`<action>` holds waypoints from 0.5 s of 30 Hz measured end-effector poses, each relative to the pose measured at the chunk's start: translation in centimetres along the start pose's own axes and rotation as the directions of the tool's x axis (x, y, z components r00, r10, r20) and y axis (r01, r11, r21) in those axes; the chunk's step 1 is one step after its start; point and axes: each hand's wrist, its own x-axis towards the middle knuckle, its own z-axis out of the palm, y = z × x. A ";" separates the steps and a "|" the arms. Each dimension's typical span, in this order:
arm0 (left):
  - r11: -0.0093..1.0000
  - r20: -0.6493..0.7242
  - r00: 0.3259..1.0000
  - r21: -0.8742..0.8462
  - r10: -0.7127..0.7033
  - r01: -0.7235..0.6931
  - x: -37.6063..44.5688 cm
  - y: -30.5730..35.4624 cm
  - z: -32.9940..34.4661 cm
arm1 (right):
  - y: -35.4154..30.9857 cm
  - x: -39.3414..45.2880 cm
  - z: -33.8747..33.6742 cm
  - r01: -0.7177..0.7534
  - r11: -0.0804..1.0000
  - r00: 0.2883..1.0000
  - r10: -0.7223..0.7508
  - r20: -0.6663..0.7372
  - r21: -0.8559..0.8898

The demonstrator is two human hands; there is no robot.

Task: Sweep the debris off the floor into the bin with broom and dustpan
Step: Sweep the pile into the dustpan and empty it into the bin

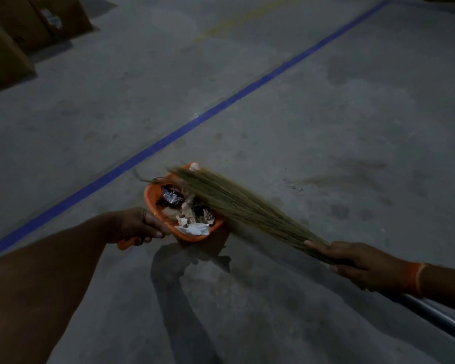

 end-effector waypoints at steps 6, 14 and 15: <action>0.999 0.031 0.999 0.032 0.030 -0.031 1.1 1.7 1.4 | 0.2 -2.3 -1.2 -0.051 0.996 0.996 0.057 -0.072 0.078; 0.999 0.064 0.997 0.029 0.034 -0.036 1.5 2.7 1.8 | 0.4 -5.3 -4.0 -0.131 0.985 0.971 0.150 -0.189 0.110; 0.999 0.070 0.997 0.029 0.034 -0.036 1.5 3.0 1.9 | 0.5 -5.7 -4.2 -0.153 0.979 0.962 0.179 -0.204 0.138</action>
